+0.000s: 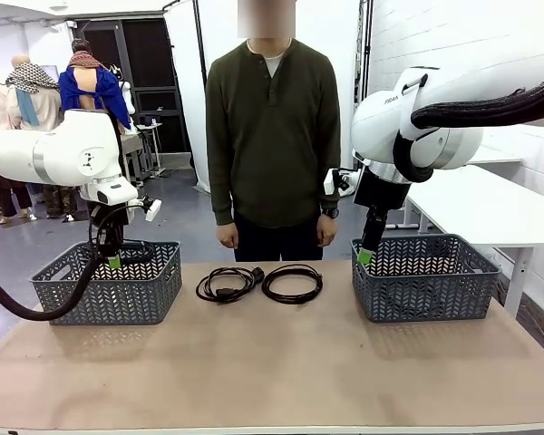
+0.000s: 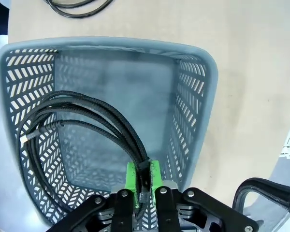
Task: Organize the cables according to human instructions.
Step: Pick up a bundle of cables and place it in the basket indicated by the human.
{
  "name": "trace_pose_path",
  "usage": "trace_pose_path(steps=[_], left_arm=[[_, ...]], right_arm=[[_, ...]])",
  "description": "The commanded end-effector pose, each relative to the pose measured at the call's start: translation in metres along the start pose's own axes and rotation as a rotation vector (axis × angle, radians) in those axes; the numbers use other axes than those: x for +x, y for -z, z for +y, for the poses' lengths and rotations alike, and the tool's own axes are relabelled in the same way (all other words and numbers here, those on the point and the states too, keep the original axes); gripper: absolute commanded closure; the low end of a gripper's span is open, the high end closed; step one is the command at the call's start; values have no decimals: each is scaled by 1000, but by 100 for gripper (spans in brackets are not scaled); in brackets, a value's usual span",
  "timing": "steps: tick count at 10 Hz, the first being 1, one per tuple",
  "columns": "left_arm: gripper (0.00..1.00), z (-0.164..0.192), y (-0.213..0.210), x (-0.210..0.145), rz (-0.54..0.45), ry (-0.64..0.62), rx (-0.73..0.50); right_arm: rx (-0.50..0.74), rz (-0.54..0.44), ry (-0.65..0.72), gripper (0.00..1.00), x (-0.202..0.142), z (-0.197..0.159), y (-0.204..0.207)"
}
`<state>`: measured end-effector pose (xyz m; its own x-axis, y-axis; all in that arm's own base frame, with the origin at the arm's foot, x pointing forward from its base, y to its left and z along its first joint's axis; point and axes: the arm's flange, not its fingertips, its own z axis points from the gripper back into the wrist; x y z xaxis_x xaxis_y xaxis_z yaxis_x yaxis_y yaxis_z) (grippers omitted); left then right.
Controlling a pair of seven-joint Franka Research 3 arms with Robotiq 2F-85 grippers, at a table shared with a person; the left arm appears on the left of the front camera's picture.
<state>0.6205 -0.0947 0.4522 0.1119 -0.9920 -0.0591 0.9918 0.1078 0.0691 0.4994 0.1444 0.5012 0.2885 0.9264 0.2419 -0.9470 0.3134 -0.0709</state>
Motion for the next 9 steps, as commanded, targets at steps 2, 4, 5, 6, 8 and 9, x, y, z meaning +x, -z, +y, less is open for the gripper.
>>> trace_pose_path(steps=[2,4,5,6,8,9], left_arm=[[44,7,0,-7,2,21,-1],[5,6,1,-9,-10,15,9],[0,3,-4,-9,-15,13,17],[0,-1,-10,-8,-16,9,28],[0,-6,-27,-4,-5,-2,43],[0,-7,-32,-3,-5,-8,38]], right_arm=[[-5,16,3,0,1,0,-1],[-5,16,3,0,1,0,-1],[-5,16,3,0,1,0,-1],[-5,16,3,0,1,0,-1],[-5,16,3,0,1,0,-1],[-5,16,3,0,1,0,-1]])
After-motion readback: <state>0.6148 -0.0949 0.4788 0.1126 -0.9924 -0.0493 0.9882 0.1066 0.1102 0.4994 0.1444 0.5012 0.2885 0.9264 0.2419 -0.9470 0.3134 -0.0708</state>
